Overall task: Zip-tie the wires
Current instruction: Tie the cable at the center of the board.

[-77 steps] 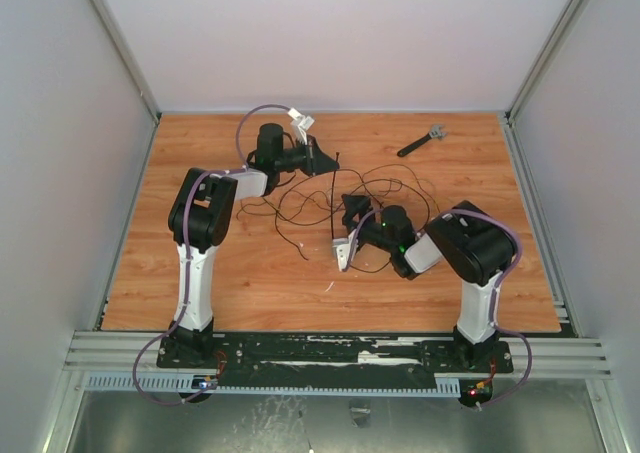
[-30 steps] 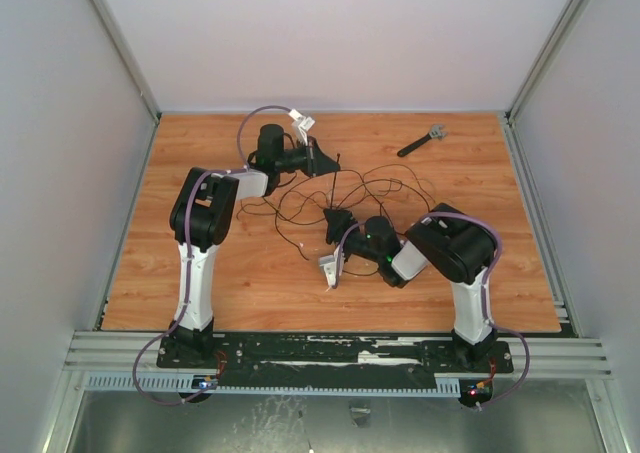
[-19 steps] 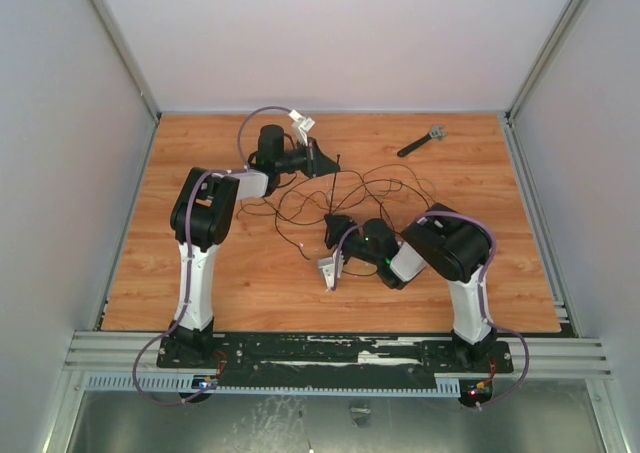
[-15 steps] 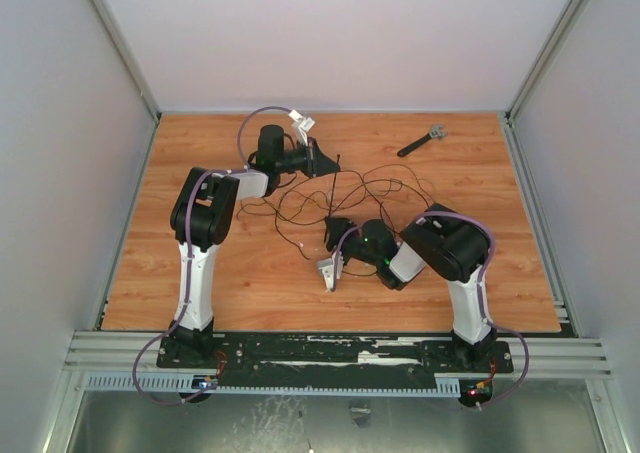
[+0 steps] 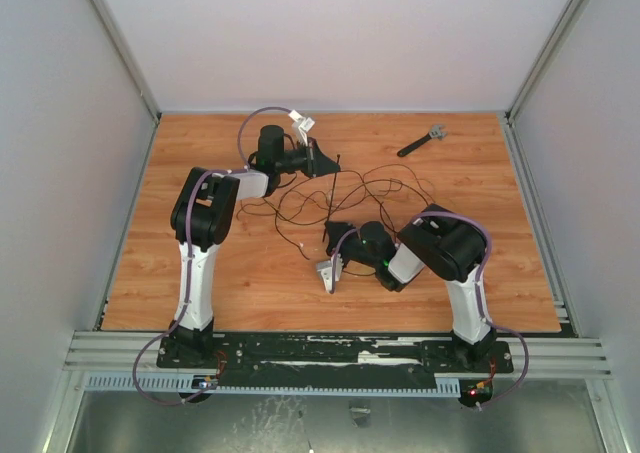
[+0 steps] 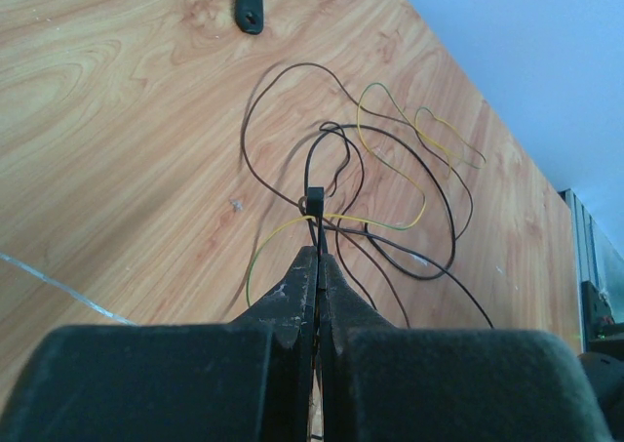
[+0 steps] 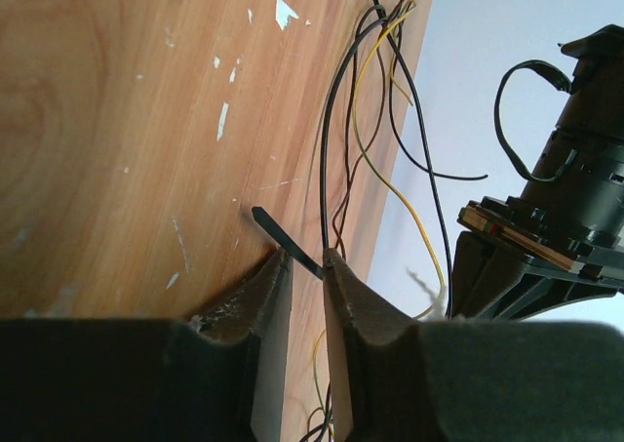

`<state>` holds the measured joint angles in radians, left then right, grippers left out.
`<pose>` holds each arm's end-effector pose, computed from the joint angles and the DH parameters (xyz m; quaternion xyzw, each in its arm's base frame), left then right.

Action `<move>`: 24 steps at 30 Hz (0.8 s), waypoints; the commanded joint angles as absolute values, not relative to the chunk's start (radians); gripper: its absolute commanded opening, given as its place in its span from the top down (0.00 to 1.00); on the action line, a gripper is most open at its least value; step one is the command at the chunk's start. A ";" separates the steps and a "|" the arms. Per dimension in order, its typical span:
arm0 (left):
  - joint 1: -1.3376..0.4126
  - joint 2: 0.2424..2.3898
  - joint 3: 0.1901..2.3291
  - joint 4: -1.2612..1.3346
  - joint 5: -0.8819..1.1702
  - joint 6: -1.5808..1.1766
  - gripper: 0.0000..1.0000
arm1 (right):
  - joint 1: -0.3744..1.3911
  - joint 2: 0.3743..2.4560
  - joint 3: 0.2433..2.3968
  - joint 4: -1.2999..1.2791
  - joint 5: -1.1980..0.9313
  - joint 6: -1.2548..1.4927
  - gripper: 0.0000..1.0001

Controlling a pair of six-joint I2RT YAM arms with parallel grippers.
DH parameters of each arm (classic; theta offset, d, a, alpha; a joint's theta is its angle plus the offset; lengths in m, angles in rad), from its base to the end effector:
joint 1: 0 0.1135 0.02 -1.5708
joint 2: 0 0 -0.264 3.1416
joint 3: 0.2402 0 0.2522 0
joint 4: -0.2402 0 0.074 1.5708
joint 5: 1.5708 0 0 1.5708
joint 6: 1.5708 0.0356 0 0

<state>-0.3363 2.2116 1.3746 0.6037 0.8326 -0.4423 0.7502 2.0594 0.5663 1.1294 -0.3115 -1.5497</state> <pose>0.4461 -0.1838 0.1607 0.2124 0.7299 -0.5088 0.4042 0.2293 0.2286 0.0687 -0.7784 0.2519 -0.1006 0.5662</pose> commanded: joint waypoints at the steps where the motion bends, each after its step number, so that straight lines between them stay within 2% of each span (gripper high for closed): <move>1: -0.339 2.226 1.403 0.629 0.852 -0.443 1.00 | 0.762 2.083 0.567 1.114 -0.310 -1.548 0.81; 17: -0.341 2.231 1.401 0.643 0.851 -0.459 1.00 | 0.766 2.087 0.569 1.155 -0.330 -1.495 1.00; 24: -0.340 2.221 1.394 0.643 0.850 -0.455 1.00 | 0.763 2.036 0.576 1.141 -0.350 -1.346 1.00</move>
<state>-0.3363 2.2177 1.3746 0.6048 0.8330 -0.4541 0.7532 2.0705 0.5663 1.1423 -0.3115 -1.4796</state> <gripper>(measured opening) 0.014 0.005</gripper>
